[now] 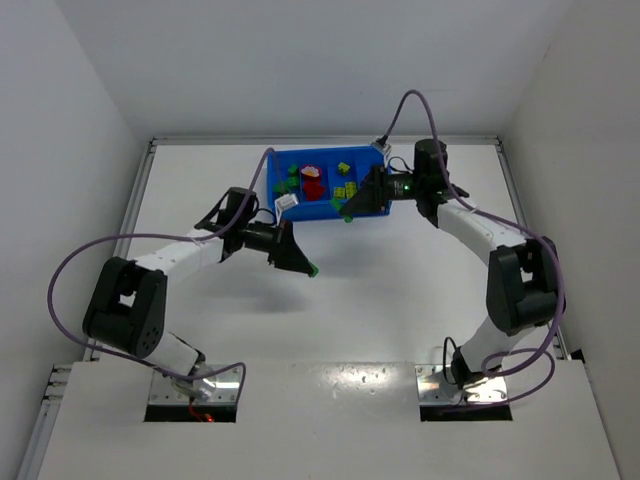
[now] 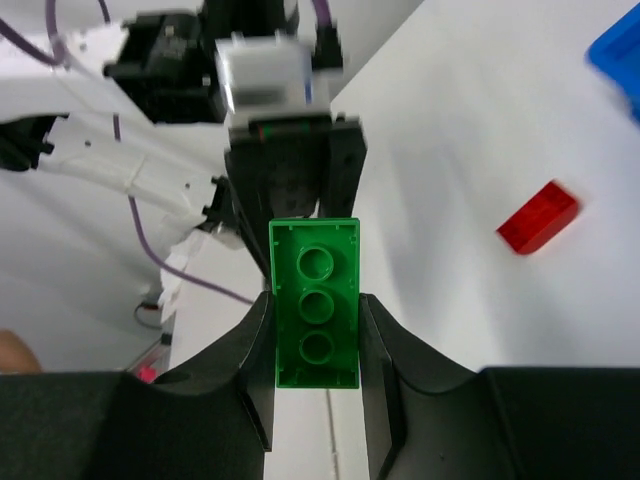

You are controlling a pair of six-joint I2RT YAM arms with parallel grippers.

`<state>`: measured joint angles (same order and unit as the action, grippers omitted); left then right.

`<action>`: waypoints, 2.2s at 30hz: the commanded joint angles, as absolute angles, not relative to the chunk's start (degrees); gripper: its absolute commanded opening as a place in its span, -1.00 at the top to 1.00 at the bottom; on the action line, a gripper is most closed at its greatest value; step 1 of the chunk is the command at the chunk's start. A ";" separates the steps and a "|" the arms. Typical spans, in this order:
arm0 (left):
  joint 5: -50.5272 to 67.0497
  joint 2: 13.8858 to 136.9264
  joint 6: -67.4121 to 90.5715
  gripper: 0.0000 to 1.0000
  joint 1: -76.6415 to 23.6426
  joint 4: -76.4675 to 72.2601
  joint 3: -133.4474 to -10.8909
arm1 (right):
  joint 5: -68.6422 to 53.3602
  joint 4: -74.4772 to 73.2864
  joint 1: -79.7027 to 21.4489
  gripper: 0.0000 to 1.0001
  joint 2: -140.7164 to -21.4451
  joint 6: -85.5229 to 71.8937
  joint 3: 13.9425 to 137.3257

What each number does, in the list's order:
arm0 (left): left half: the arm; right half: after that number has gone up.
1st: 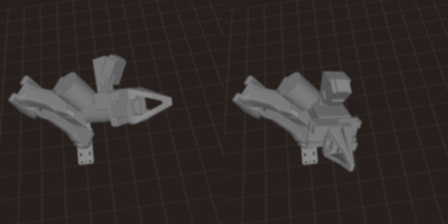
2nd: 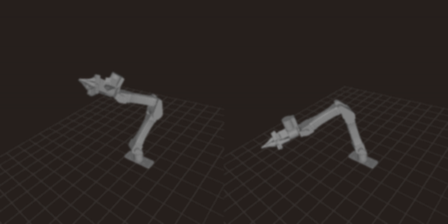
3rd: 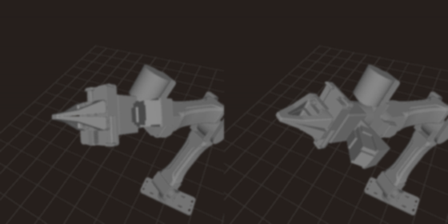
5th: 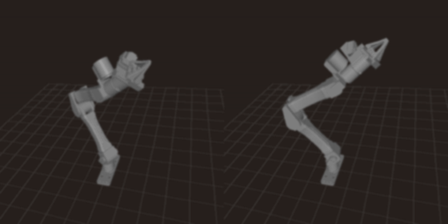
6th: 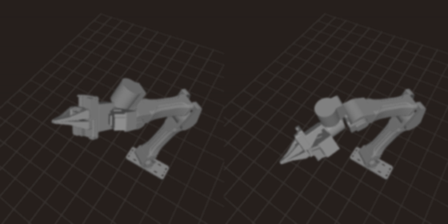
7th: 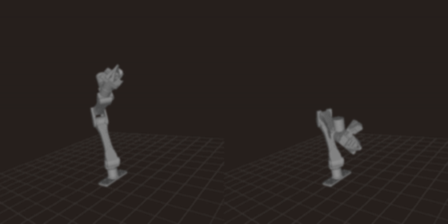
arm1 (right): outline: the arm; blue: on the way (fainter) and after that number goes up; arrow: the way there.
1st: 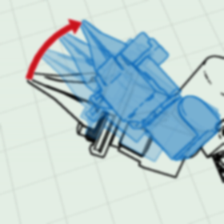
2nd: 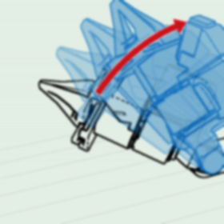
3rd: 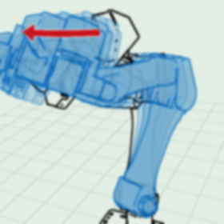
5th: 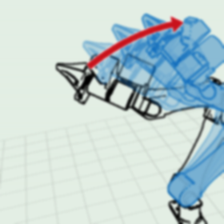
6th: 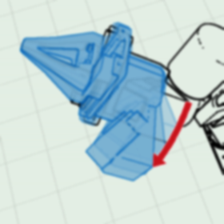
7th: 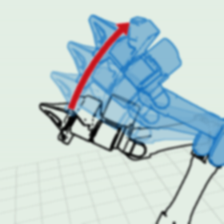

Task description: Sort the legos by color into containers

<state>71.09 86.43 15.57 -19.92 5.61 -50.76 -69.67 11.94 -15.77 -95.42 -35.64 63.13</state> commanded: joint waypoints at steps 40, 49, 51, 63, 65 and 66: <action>14.57 97.70 18.54 -0.70 -12.23 8.17 -88.53 | -39.65 1.49 -19.33 1.00 -102.27 -20.83 76.18; 18.98 75.43 12.58 -0.80 -6.25 17.67 -72.46 | -23.66 3.77 -26.97 1.00 -123.38 -25.92 99.66; 18.03 69.82 11.34 -0.80 -5.36 18.28 -69.45 | -19.88 1.26 -28.38 1.00 -129.25 -27.33 106.41; 21.00 63.10 7.38 -1.00 -4.13 22.32 -63.19 | -11.42 2.28 -31.29 0.38 -141.67 -29.44 116.63; 21.53 64.15 5.81 -1.00 -4.13 24.07 -63.81 | -12.48 2.29 -31.90 0.04 -141.68 -29.44 116.63; 22.93 64.94 5.19 -1.00 -4.13 24.08 -63.29 | -12.48 2.29 -31.90 -0.04 -141.68 -28.92 116.63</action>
<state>20.21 63.96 7.75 -4.71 22.35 -62.39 -13.54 0.54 -31.16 -142.50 -29.23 113.49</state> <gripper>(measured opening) 1.000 0.471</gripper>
